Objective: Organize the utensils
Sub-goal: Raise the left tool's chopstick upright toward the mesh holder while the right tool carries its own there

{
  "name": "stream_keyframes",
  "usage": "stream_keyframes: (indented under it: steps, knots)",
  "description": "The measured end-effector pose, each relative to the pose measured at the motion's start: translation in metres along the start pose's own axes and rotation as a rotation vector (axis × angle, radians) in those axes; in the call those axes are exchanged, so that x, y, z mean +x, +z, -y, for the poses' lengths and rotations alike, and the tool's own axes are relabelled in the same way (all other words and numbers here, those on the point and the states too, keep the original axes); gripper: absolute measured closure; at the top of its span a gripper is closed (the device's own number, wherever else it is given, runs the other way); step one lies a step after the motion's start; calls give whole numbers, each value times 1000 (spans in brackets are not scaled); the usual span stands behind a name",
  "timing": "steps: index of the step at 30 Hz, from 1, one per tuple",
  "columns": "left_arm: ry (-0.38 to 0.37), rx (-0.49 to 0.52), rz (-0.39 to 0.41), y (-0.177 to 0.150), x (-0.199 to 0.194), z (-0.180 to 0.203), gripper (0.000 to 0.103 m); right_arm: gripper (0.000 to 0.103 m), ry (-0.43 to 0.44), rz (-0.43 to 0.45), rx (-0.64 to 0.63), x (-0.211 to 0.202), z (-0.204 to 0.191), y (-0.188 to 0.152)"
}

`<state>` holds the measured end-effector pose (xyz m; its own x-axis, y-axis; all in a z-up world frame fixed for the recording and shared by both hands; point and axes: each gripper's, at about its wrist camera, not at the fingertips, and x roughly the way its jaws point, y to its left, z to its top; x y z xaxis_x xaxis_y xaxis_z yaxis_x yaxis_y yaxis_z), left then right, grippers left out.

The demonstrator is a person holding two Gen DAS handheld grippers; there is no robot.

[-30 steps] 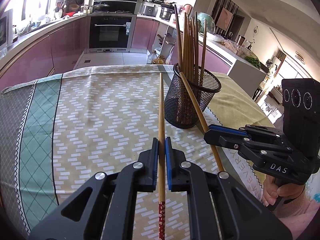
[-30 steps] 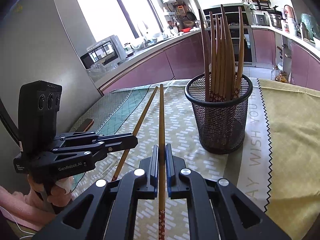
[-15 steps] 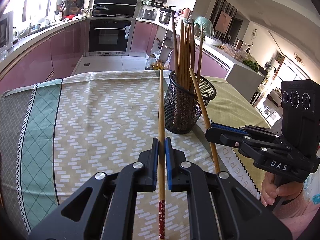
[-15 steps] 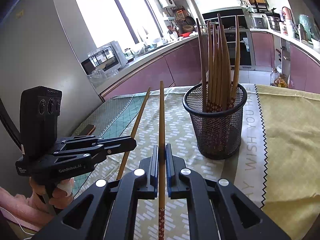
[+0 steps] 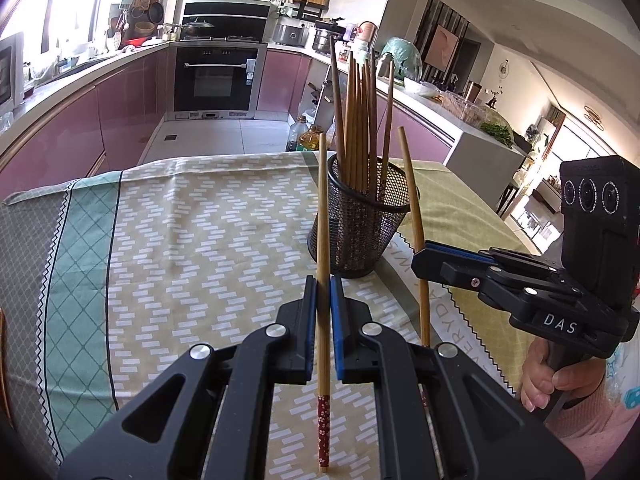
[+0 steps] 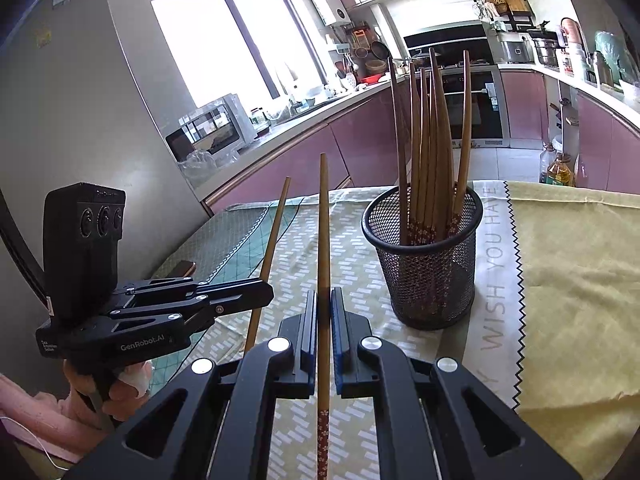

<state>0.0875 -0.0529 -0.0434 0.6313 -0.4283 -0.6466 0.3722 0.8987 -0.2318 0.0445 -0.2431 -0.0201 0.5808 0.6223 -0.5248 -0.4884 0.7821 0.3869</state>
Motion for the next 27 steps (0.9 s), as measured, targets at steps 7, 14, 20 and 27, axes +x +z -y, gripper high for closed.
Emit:
stream_keyframes:
  steps: [7,14,20,27]
  knots:
    - [-1,7,10,2,0,1,95,97,1,16,2,-3,1,4]
    - [-2,13,16,3,1,3,95,97,0,33,0,-5,0,8]
    - [-4,17,29,6,-1,4,95,97,-4,52,-1,-11,0,12]
    - [-5,21,40,10,-1,6,95,97,-7,71,-4,-15,1,17]
